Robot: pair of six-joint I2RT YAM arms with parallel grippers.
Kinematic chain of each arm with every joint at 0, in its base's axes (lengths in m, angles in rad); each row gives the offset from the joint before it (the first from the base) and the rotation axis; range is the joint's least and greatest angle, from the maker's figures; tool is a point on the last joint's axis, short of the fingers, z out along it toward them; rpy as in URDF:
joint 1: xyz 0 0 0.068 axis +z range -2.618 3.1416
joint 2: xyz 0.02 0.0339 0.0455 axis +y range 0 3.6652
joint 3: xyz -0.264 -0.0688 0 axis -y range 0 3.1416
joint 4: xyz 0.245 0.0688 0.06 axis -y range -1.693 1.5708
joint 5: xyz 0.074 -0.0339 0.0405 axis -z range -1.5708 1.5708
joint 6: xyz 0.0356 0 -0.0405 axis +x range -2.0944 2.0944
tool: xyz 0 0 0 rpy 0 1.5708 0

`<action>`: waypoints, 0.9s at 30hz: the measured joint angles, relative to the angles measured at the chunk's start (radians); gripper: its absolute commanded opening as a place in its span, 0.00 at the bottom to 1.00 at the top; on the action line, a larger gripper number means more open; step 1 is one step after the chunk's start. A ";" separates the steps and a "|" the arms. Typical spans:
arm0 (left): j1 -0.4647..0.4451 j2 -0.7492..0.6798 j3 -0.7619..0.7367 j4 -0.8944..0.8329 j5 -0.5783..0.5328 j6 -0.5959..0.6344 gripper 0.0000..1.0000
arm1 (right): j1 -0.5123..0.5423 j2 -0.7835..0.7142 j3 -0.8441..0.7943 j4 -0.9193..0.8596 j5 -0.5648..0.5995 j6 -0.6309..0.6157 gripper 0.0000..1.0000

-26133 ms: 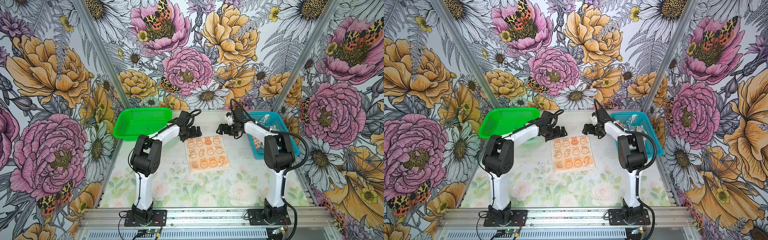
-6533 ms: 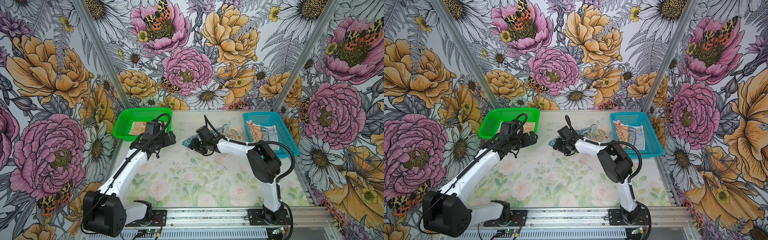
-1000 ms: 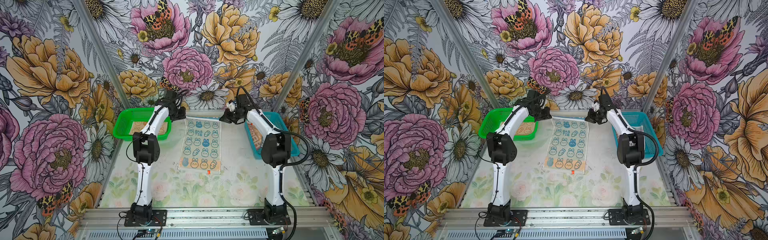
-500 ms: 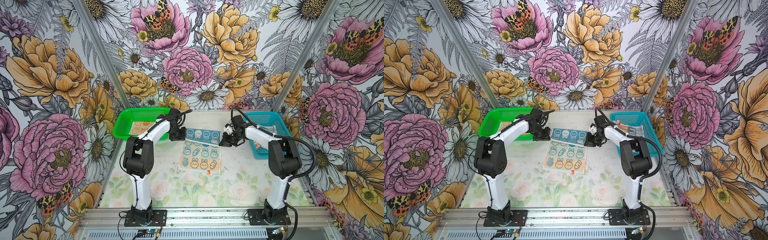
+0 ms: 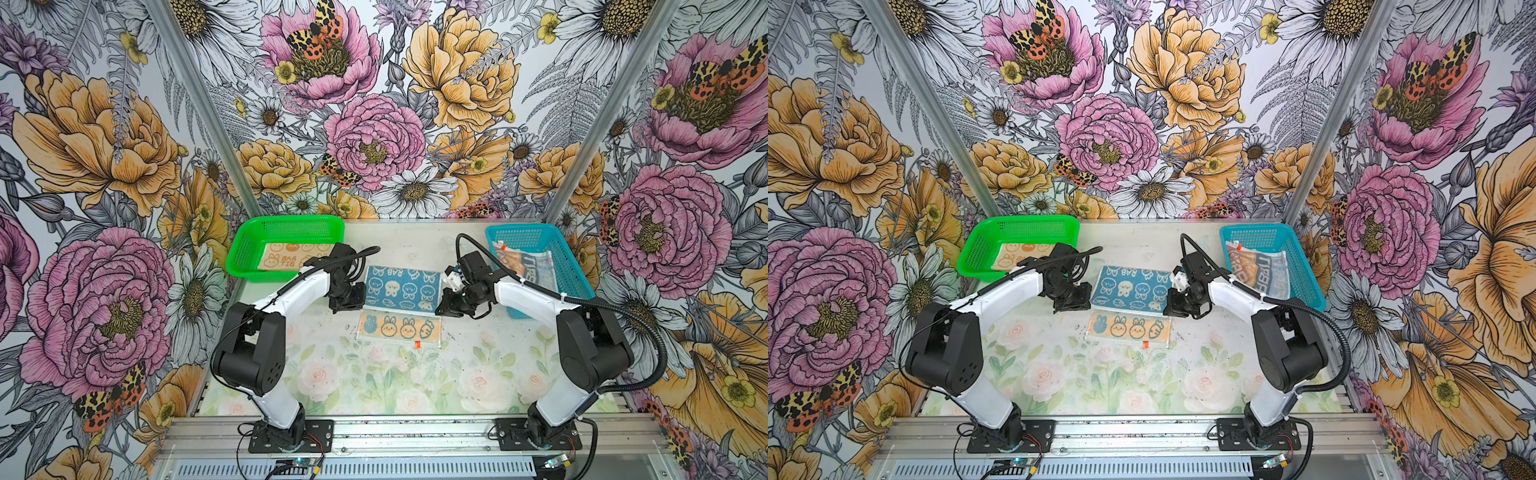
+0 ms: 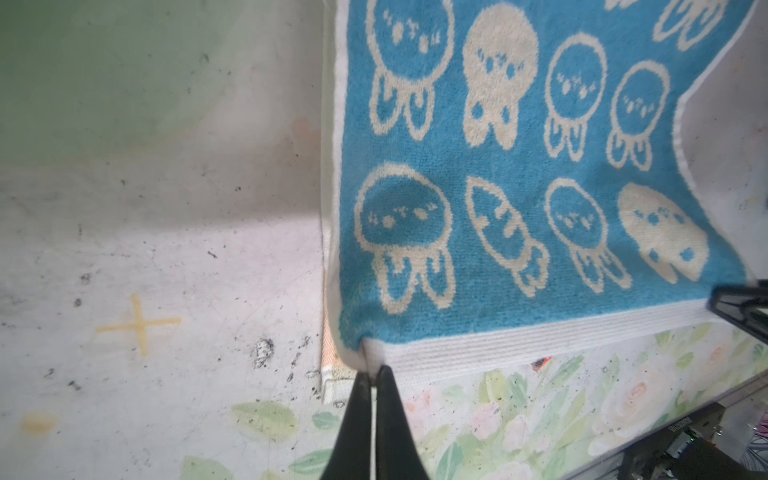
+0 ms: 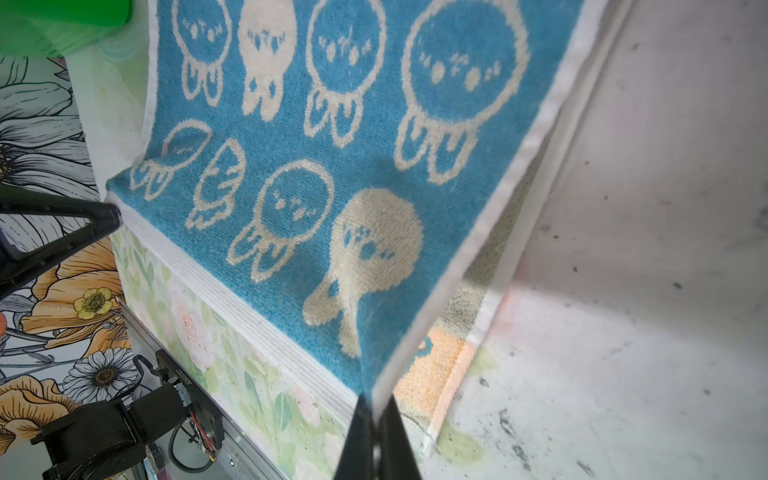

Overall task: Fold and stack the towels
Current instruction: 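Lay the held edge down toward the robot with both grippers, flattening the towel, then lower the held edge onto the table and open both grippers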

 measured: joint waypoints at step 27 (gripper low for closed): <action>-0.125 -0.147 -0.302 0.108 -0.011 -0.177 0.00 | 0.097 -0.051 -0.278 0.160 0.073 0.105 0.00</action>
